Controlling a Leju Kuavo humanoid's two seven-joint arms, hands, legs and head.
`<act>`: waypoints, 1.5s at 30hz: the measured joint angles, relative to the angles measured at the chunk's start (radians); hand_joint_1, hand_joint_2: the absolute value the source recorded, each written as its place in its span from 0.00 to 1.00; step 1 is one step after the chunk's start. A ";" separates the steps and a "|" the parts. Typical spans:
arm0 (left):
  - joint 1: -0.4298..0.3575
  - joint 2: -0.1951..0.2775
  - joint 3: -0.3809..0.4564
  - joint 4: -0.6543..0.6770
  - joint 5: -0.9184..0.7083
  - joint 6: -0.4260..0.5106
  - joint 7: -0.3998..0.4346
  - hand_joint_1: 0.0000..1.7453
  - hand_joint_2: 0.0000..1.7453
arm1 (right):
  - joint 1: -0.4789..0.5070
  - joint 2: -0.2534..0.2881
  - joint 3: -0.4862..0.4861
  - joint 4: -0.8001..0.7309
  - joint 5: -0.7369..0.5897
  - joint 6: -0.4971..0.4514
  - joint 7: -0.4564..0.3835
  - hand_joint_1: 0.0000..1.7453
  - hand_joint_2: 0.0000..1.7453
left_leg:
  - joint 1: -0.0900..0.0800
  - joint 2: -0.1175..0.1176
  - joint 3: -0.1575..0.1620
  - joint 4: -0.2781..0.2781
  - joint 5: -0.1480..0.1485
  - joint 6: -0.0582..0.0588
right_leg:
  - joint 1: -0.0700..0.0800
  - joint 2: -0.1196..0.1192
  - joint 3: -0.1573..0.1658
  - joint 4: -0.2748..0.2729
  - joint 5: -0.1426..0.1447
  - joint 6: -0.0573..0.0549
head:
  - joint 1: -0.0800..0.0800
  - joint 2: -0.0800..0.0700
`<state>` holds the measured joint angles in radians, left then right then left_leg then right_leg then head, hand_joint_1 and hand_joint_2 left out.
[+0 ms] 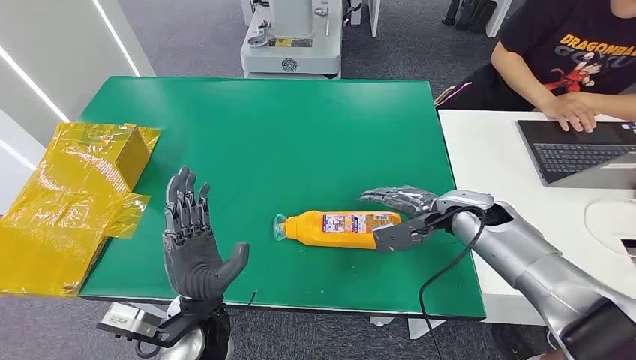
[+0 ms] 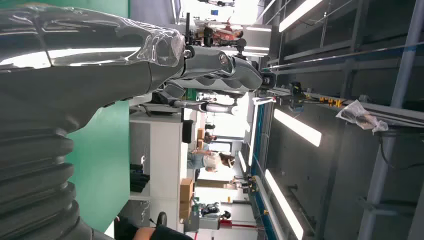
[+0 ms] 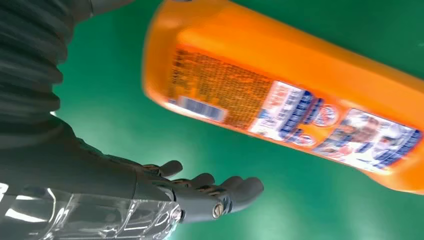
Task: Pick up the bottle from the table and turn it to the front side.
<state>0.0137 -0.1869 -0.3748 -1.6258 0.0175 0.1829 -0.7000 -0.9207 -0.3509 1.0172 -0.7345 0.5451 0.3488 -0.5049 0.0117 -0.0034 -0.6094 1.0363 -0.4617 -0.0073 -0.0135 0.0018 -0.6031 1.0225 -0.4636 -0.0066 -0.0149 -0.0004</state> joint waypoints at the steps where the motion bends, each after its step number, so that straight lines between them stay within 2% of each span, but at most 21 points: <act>1: 0.000 0.000 0.000 0.000 0.000 -0.001 0.000 0.00 1.00 | -0.001 0.004 0.003 0.006 -0.001 -0.001 -0.002 0.00 1.00 | 0.000 0.000 0.000 0.000 0.000 0.000 | 0.000 0.000 0.000 0.000 0.000 0.000 | 0.000 0.000; 14: 0.000 -0.001 0.009 0.001 -0.017 -0.017 0.000 0.00 1.00 | -0.025 0.127 0.082 0.194 -0.015 -0.063 -0.063 0.00 1.00 | 0.000 0.000 0.000 0.000 0.000 0.000 | 0.000 0.000 0.000 0.000 0.000 0.000 | 0.000 0.000; 21: 0.004 -0.001 0.020 0.001 -0.020 -0.014 0.000 0.00 1.00 | -0.037 0.153 0.135 0.252 0.017 -0.051 -0.003 0.00 1.00 | 0.000 0.000 0.000 0.000 0.000 0.000 | 0.000 0.000 0.000 0.000 0.000 0.000 | 0.000 0.000; 23: 0.008 -0.001 0.021 0.001 -0.023 -0.010 0.000 0.00 1.00 | -0.040 0.153 0.148 0.262 0.028 -0.057 0.009 0.03 1.00 | 0.000 0.000 0.000 0.000 0.000 0.000 | 0.000 0.000 0.000 0.000 0.000 0.000 | 0.000 0.000; 27: 0.017 0.000 0.022 0.001 -0.027 -0.003 0.000 0.00 1.00 | -0.042 0.152 0.173 0.276 0.054 -0.072 0.032 0.92 1.00 | 0.000 0.000 0.001 0.000 0.000 0.000 | 0.000 0.001 0.001 -0.001 0.000 0.000 | 0.000 0.000; 28: 0.019 0.000 0.022 0.001 -0.028 -0.002 0.000 0.00 1.00 | -0.043 0.152 0.180 0.278 0.062 -0.077 0.040 0.97 1.00 | 0.000 0.000 0.001 0.000 0.000 0.000 | 0.000 0.001 0.001 -0.001 0.000 0.000 | 0.000 0.000; 31: 0.022 -0.001 0.022 0.001 -0.030 0.001 0.000 0.00 1.00 | -0.045 0.151 0.200 0.284 0.084 -0.094 0.062 1.00 1.00 | 0.000 0.000 0.003 0.000 0.000 0.000 | 0.000 0.001 0.003 -0.001 0.000 0.000 | 0.000 0.000; 39: 0.028 -0.001 0.023 0.001 -0.034 0.006 0.000 0.00 1.00 | -0.050 0.148 0.219 0.295 0.091 -0.115 0.076 1.00 1.00 | 0.000 0.000 0.005 0.000 0.000 0.000 | 0.000 0.000 0.005 -0.001 0.000 0.000 | 0.000 0.000; 42: 0.032 -0.001 0.023 0.001 -0.036 0.006 0.000 0.00 1.00 | -0.044 0.149 0.220 0.295 0.092 -0.168 0.090 1.00 1.00 | 0.000 0.000 0.005 0.000 0.000 0.000 | 0.000 0.000 0.005 -0.001 0.000 0.000 | 0.000 0.000; 45: 0.035 -0.001 0.023 0.001 -0.038 0.008 0.000 0.00 1.00 | -0.024 0.154 0.218 0.296 0.090 -0.274 0.128 1.00 1.00 | 0.000 0.000 0.005 0.000 0.000 0.000 | 0.000 0.000 0.005 -0.001 0.000 0.000 | 0.000 0.000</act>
<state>0.0483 -0.1877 -0.3515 -1.6247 -0.0203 0.1907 -0.7000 -0.9443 -0.1974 1.2348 -0.4383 0.6347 0.0744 -0.3765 0.0116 -0.0034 -0.6045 1.0365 -0.4618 -0.0071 -0.0135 0.0022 -0.5978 1.0217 -0.4635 -0.0065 -0.0149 -0.0004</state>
